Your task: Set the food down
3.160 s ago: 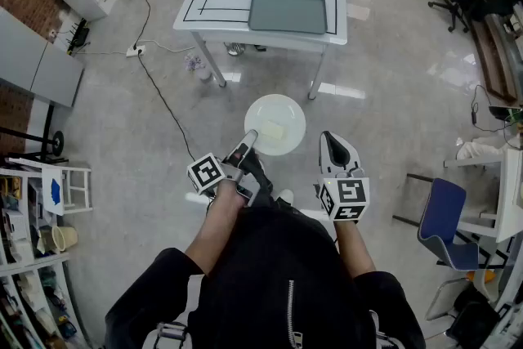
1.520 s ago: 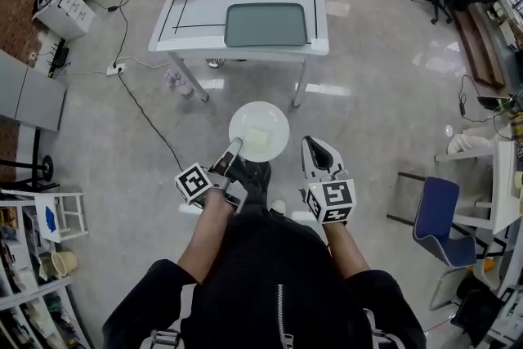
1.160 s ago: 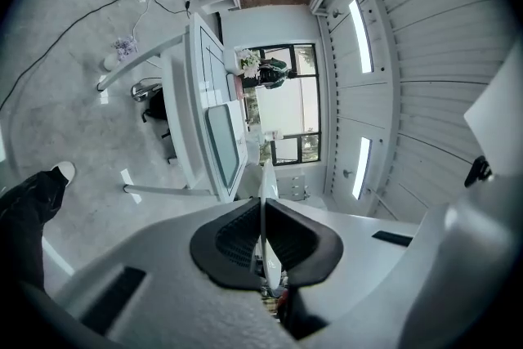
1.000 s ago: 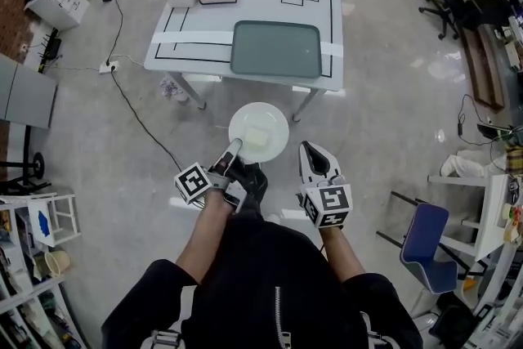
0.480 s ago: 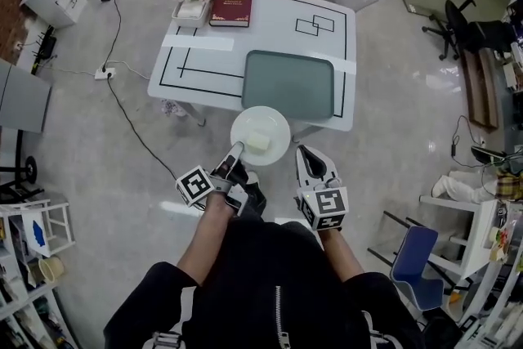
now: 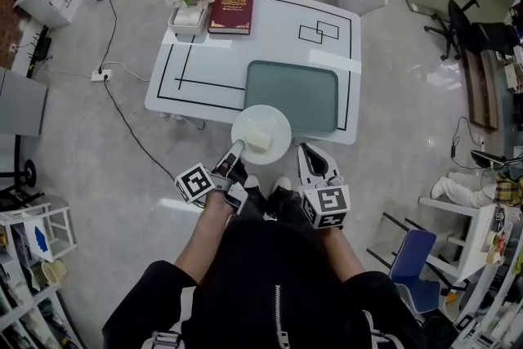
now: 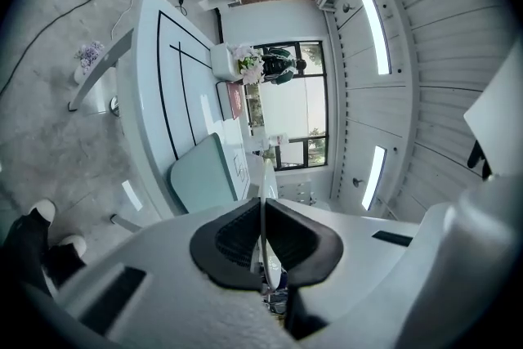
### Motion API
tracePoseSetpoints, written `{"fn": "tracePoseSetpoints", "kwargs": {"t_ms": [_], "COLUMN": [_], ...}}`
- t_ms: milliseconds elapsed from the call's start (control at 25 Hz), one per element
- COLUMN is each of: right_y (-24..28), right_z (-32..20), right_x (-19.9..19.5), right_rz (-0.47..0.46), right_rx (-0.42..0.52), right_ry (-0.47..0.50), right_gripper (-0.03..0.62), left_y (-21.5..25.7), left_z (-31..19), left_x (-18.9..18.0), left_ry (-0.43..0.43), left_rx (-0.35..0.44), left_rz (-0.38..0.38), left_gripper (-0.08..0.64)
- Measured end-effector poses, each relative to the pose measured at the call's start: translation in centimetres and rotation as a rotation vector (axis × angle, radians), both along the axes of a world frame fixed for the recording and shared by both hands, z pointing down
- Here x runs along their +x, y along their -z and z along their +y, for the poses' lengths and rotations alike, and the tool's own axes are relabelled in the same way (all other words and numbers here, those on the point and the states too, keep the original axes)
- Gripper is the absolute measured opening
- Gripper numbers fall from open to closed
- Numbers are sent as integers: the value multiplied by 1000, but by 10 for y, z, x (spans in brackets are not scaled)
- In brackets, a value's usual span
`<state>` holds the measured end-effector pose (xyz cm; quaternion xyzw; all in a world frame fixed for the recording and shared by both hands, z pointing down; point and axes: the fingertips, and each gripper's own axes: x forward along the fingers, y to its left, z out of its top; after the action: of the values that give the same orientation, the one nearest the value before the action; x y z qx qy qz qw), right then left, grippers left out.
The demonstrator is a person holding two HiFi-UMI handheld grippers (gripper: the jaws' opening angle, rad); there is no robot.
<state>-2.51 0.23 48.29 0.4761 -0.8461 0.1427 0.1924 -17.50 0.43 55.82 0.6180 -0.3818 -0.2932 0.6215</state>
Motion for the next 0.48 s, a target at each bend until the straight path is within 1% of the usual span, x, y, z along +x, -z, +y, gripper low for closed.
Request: {"fn": "tracePoseSetpoints", "kwargs": {"t_ms": [160,240,400,480], "right_y": [-7,-11,-16,-15], "right_z": [-17,-28,-53,-67], "right_x": [4,6,13,16], "right_rz": [-9,-17,-34,-40], "right_rx": [-7,-12,-15,-14], "right_ry": [5,12,30,43], "right_gripper": [9,9,9,9], "left_y": [-5,-5,-8,-7], "left_z": [-16,-26,-46,-56], "left_x": [4,6,9,11], "left_ry": [1,10,31,48], "left_rx": [-12,-10,-8,-6], "left_rz": [3,5,-19,-8], "left_gripper": [14,14,14,14]}}
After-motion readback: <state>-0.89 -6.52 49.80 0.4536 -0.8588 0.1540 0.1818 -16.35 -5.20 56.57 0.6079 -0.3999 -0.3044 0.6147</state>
